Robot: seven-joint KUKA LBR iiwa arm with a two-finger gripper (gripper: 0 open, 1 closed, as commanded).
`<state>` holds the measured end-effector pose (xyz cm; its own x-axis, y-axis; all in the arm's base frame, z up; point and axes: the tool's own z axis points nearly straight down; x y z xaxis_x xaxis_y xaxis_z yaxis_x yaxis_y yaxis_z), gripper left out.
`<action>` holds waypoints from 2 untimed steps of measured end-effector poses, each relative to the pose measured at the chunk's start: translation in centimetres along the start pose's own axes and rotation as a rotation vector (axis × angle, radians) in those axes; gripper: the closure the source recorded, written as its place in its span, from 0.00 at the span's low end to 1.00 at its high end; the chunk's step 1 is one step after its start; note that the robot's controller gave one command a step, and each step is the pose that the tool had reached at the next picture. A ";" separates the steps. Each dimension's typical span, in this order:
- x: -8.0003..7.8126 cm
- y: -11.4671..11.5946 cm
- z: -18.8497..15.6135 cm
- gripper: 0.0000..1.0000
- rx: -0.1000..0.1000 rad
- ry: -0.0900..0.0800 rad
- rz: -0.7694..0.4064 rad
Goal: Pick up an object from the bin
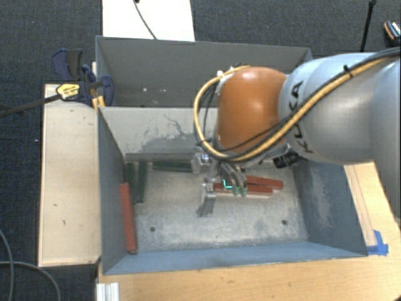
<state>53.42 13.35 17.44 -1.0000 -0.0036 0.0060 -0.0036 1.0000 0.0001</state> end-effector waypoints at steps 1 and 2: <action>0.3 -5.7 6.8 0.00 0.002 -0.001 0.107; -1.1 -7.0 10.4 0.00 0.000 -0.005 -0.107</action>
Offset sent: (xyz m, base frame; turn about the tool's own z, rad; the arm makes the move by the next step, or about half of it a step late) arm -0.0023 -0.0537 -0.0643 0.0995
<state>54.49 6.35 6.99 -0.9939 -0.1100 0.0005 -0.1100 0.9939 0.0000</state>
